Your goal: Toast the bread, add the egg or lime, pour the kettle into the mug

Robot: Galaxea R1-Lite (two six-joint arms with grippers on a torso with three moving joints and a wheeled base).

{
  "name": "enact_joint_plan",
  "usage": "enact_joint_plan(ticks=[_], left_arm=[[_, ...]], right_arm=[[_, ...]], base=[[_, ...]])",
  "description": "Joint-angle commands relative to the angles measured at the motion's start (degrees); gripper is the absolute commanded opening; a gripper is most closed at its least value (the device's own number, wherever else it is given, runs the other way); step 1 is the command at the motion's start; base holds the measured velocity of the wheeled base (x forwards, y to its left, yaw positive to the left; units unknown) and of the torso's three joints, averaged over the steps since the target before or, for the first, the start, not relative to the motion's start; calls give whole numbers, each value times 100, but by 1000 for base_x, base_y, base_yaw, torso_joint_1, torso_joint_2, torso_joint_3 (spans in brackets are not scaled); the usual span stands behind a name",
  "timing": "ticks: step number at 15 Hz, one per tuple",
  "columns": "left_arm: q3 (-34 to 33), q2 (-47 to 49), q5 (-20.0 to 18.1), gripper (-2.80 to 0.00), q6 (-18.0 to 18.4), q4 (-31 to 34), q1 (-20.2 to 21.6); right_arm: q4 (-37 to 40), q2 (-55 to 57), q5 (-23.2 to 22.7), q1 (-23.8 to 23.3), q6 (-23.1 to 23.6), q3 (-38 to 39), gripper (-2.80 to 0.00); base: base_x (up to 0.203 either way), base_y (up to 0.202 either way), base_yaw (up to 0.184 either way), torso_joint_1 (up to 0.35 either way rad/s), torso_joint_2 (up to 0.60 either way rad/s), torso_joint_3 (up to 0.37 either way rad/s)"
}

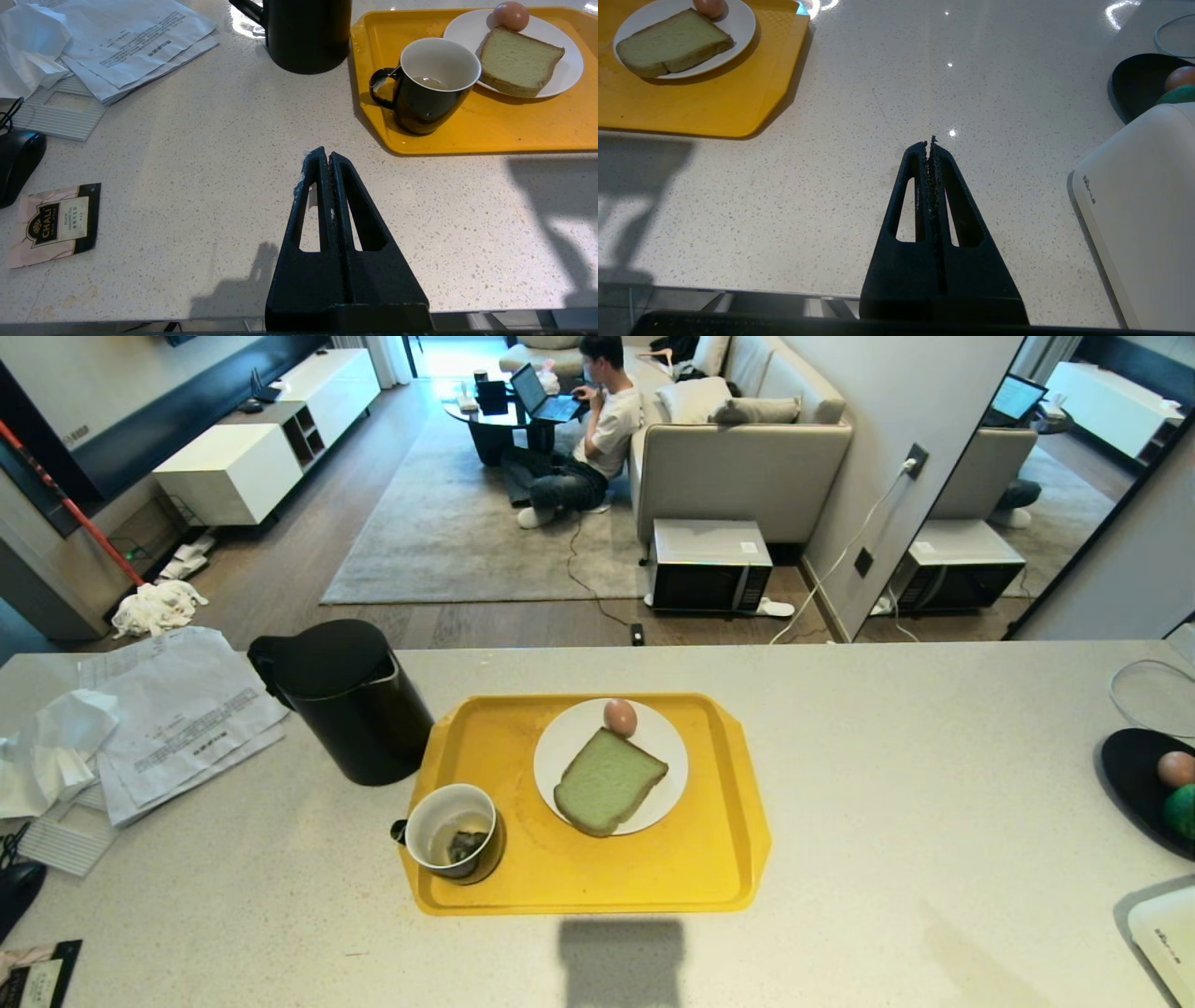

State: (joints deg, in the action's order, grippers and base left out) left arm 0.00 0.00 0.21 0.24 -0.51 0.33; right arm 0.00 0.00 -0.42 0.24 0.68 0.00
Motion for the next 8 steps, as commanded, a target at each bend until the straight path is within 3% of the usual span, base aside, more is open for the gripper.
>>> enact_joint_plan(ticks=[1, 8], left_arm=[[0, -9, 5, -280, 2, -2, 2], [0, -9, 5, -280, 2, -2, 2]], right_arm=[[0, 0, -2, 2, 2, 9, -280], [0, 0, -2, 2, 2, 9, -280]], base=[[0, 0, 0, 0, 0, 0], [0, 0, 0, 0, 0, 0]])
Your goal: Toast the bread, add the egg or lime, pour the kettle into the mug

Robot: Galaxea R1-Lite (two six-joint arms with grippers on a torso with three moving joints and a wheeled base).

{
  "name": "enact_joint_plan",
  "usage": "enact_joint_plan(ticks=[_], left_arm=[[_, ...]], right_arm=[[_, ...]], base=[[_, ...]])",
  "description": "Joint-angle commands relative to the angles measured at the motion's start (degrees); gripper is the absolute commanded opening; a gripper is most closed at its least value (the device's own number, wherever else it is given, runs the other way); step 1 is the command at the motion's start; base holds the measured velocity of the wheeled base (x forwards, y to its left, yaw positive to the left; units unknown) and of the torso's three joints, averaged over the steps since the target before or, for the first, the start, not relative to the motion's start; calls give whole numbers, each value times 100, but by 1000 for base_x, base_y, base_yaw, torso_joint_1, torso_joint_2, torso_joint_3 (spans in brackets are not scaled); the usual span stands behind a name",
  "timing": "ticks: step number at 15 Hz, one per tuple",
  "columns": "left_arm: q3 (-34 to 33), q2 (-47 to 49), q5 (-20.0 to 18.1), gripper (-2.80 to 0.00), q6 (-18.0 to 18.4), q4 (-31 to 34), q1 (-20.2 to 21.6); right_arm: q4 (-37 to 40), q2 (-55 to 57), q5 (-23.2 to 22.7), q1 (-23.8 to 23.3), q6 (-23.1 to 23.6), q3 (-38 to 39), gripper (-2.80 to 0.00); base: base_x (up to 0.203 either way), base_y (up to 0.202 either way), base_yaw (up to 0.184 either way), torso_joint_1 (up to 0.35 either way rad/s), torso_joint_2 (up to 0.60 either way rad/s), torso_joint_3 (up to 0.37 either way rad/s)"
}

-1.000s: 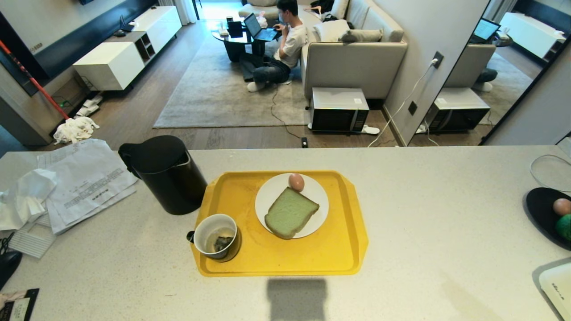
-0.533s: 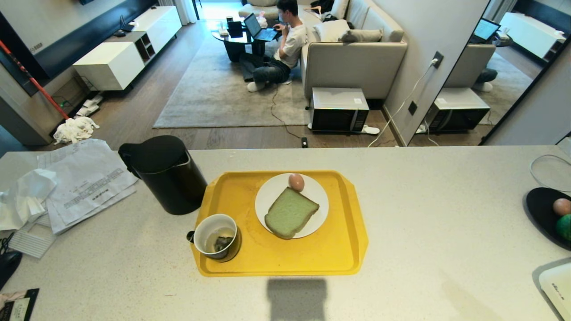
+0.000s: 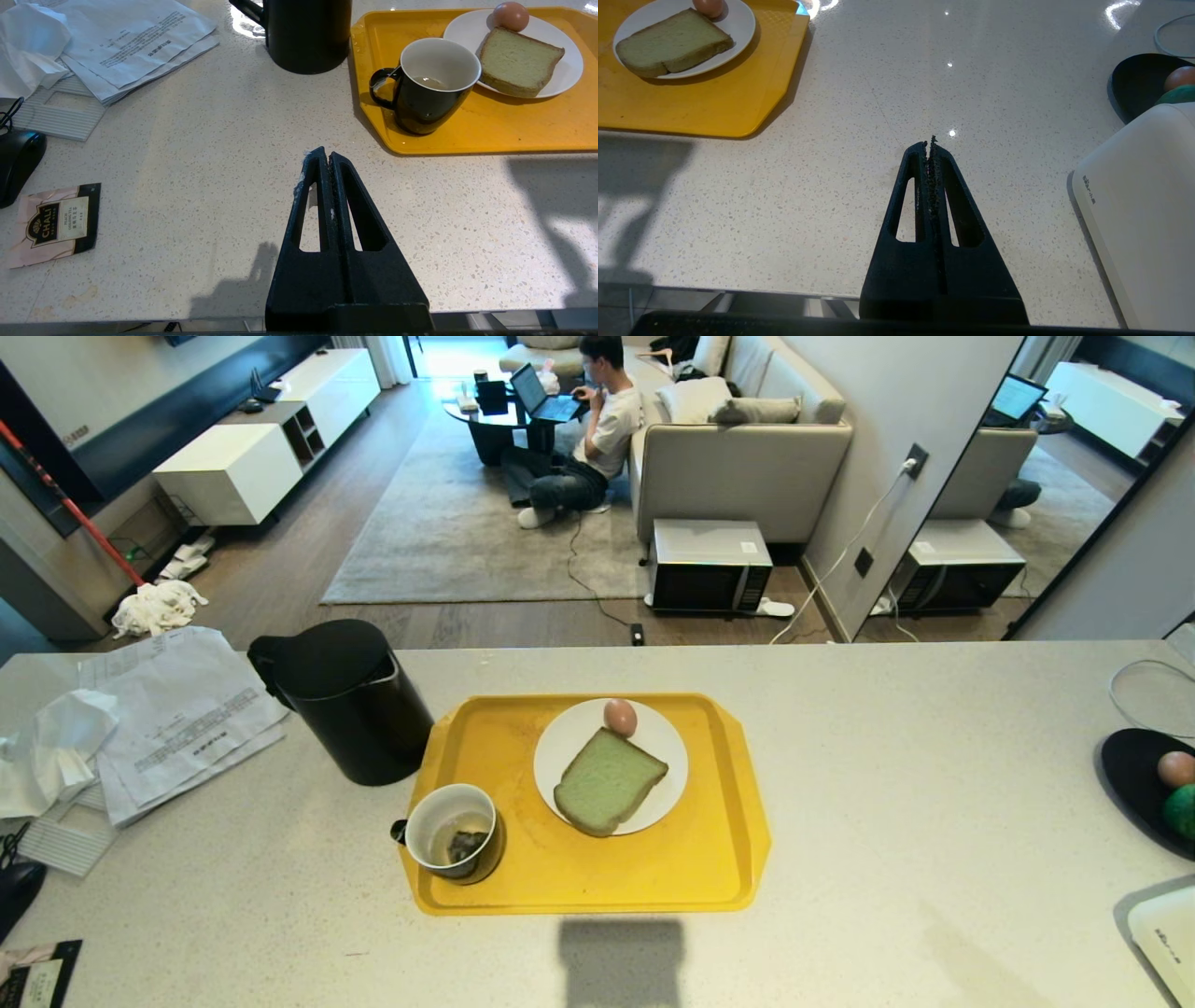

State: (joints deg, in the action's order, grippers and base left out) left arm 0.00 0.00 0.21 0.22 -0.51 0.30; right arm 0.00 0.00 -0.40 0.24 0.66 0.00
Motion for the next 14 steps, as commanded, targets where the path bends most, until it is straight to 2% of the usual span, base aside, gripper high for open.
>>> enact_joint_plan(ticks=[1, 14], left_arm=[[0, -9, 5, -280, 4, -2, 5], [0, -9, 5, -280, 4, -2, 5]], right_arm=[[0, 0, -4, 2, 4, 9, -280], [0, 0, -4, 2, 4, 9, -280]], base=[[0, 0, 0, 0, 0, 0], [0, 0, 0, 0, 0, 0]])
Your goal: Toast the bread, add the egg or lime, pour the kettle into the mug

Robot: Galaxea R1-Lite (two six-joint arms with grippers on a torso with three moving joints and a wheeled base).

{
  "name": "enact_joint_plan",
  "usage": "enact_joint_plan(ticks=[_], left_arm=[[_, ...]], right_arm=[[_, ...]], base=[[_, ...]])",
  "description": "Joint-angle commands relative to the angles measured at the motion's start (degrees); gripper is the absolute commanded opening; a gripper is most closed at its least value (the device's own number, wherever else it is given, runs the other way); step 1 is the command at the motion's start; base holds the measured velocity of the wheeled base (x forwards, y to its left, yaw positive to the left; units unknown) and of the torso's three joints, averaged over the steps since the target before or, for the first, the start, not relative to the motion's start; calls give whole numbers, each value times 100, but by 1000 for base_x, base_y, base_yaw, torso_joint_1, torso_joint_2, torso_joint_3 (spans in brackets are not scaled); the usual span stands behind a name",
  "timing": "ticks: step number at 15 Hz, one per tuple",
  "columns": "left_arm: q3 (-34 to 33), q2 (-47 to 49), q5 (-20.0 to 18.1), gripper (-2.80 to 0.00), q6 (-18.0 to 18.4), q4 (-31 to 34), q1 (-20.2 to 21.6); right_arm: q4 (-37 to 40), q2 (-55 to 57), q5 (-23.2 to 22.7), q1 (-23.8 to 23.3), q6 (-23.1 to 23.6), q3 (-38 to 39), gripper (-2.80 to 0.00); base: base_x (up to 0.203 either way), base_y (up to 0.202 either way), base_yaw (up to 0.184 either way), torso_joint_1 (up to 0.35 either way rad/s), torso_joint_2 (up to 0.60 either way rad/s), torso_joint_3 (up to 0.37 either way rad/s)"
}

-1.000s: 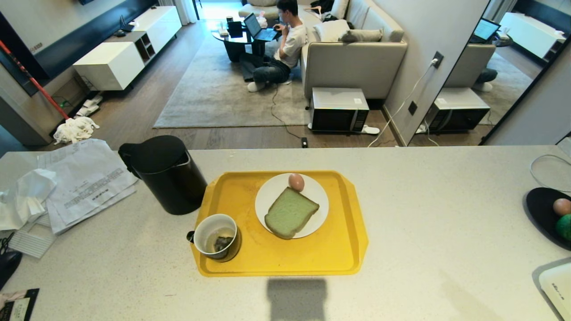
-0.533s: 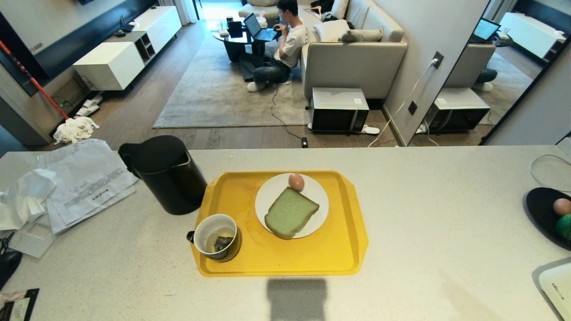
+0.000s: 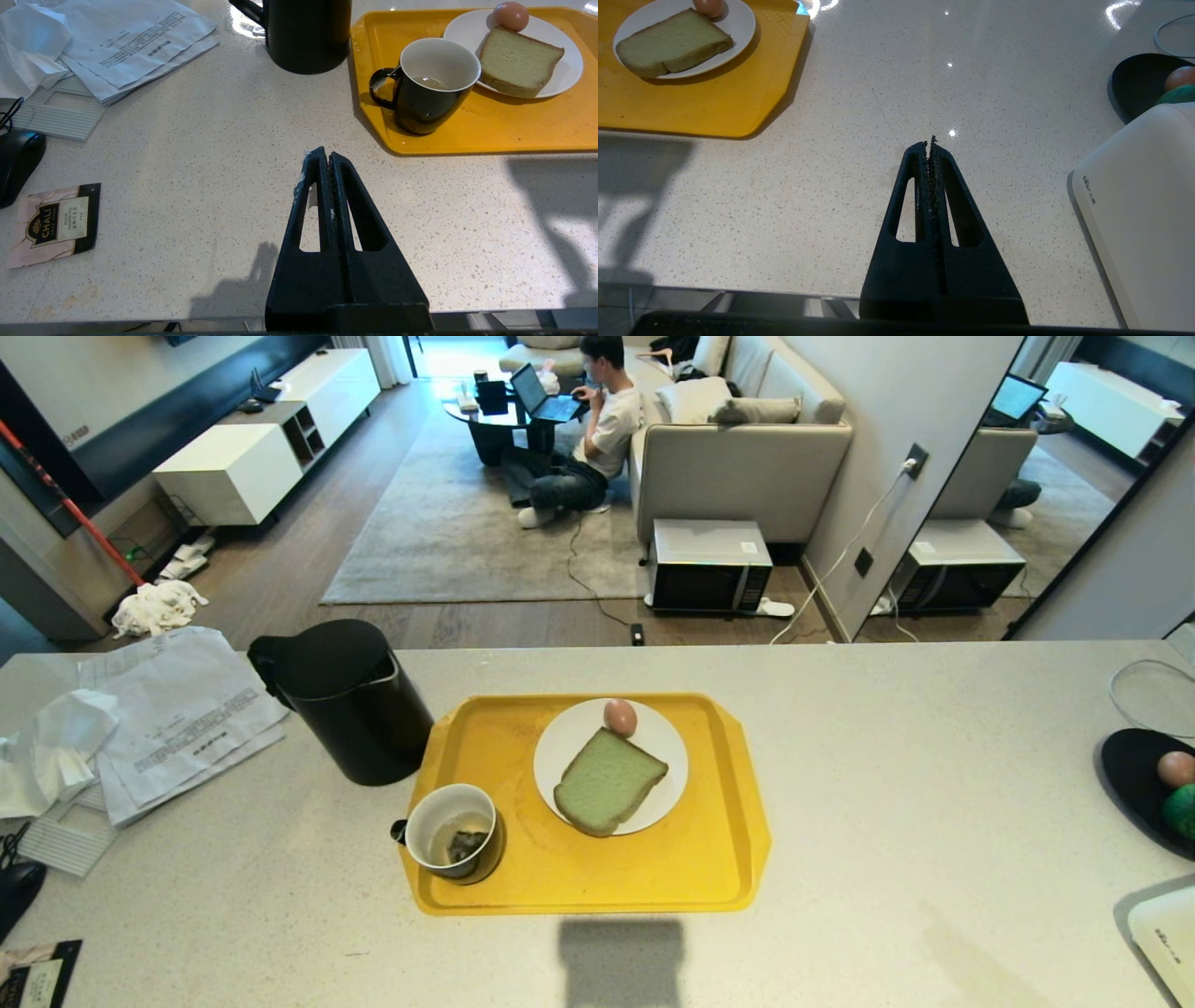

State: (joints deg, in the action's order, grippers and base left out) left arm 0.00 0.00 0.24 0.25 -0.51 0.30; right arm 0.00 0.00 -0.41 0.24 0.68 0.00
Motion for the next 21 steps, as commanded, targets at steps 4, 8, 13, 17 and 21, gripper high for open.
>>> enact_joint_plan(ticks=[4, 8, 13, 17, 21], left_arm=[[0, -9, 2, -280, 0, -2, 5], [0, -9, 2, -280, 1, -2, 5], [0, -9, 2, -280, 1, -2, 5], [0, -9, 2, -280, -7, -2, 5], [0, -9, 2, -280, -7, -2, 5]], right_arm=[[0, 0, -2, 2, 2, 9, -280], [0, 0, -2, 2, 2, 9, -280], [0, 0, -2, 2, 2, 9, -280], [0, 0, -2, 2, -7, 9, -280], [0, 0, -2, 2, -7, 9, -280]], base=[[0, 0, 0, 0, 0, 0], [0, 0, 0, 0, 0, 0], [0, 0, 0, 0, 0, 0], [0, 0, 0, 0, 0, 0], [0, 0, 0, 0, 0, 0]])
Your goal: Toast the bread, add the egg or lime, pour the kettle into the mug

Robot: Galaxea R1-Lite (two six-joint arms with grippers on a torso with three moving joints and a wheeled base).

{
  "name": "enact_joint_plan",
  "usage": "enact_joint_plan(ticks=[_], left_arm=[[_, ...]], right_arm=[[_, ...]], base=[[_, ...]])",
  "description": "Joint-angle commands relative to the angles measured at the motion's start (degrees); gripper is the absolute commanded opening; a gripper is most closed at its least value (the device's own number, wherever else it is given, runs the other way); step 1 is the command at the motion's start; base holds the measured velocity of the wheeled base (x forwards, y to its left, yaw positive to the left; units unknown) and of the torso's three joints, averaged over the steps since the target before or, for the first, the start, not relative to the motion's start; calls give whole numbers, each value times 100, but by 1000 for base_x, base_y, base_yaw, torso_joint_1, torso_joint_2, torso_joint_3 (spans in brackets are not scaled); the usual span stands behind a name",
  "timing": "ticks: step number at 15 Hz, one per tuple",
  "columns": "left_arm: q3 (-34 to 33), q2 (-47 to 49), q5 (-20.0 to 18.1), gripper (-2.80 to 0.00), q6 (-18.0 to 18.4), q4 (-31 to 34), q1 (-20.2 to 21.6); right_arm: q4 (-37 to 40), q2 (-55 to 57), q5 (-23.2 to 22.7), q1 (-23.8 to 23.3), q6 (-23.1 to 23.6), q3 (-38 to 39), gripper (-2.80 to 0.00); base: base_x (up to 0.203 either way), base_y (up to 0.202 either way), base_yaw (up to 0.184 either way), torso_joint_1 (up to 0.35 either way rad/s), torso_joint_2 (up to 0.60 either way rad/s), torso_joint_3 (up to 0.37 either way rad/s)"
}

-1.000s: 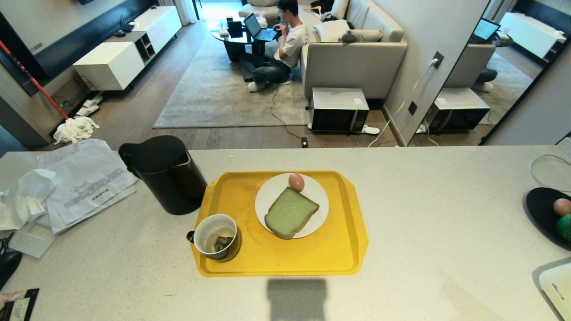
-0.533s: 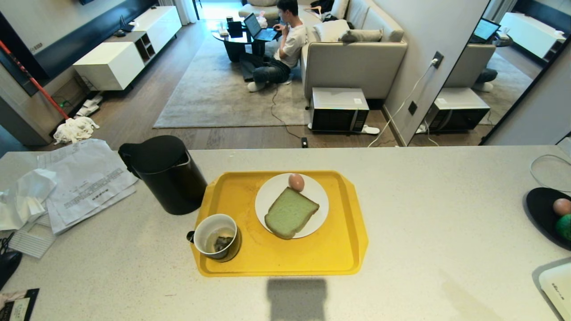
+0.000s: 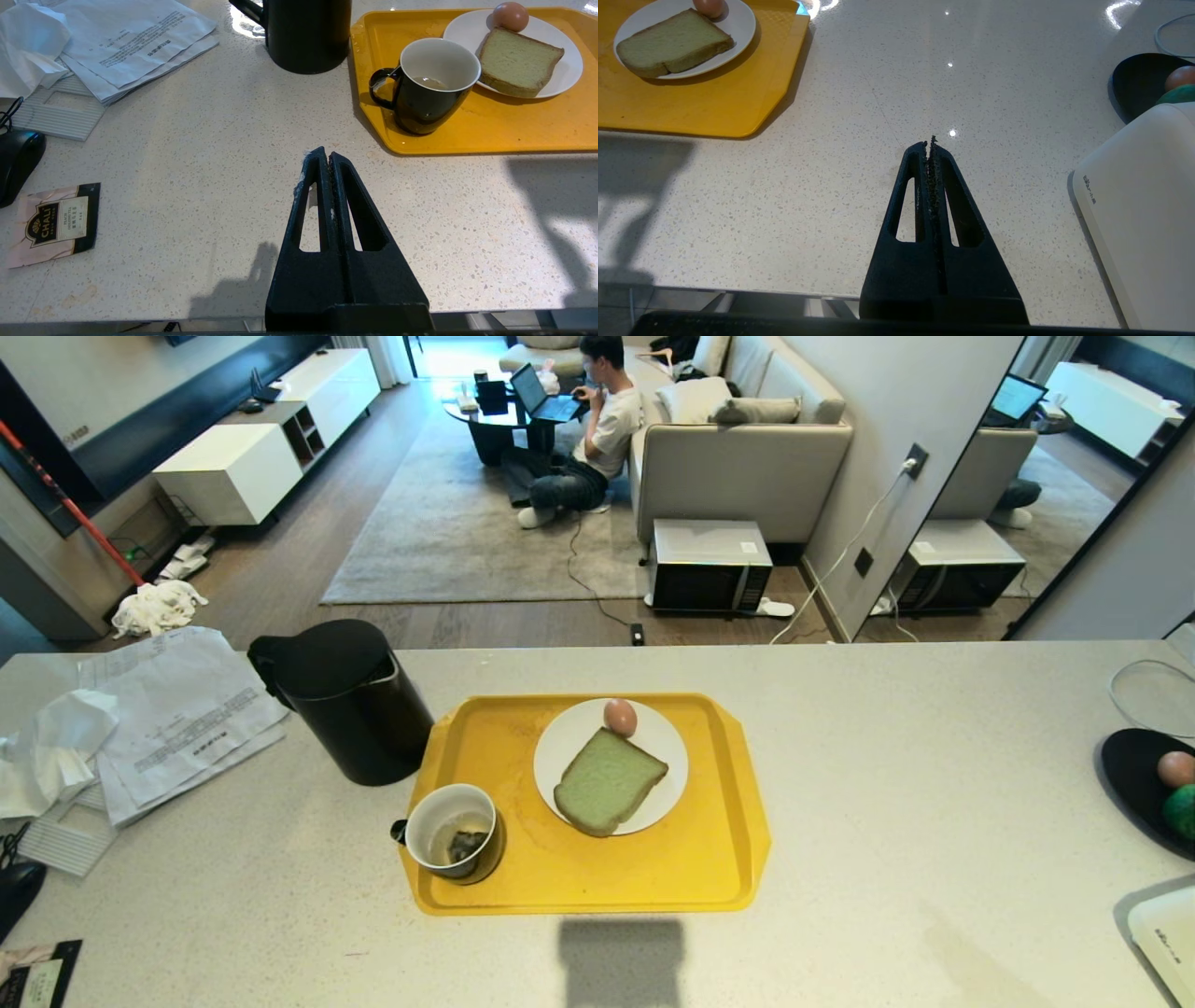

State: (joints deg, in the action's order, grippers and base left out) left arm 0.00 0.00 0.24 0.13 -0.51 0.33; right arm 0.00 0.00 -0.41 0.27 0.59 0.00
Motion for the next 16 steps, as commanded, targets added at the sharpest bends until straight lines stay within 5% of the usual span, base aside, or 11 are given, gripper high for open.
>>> enact_joint_plan(ticks=[1, 16], left_arm=[[0, -9, 2, -280, 4, -10, 2], [0, -9, 2, -280, 4, -2, 2]], right_arm=[[0, 0, -2, 0, 2, 9, -280], [0, 0, -2, 0, 2, 9, -280]], base=[[0, 0, 0, 0, 0, 0], [0, 0, 0, -3, 10, 4]])
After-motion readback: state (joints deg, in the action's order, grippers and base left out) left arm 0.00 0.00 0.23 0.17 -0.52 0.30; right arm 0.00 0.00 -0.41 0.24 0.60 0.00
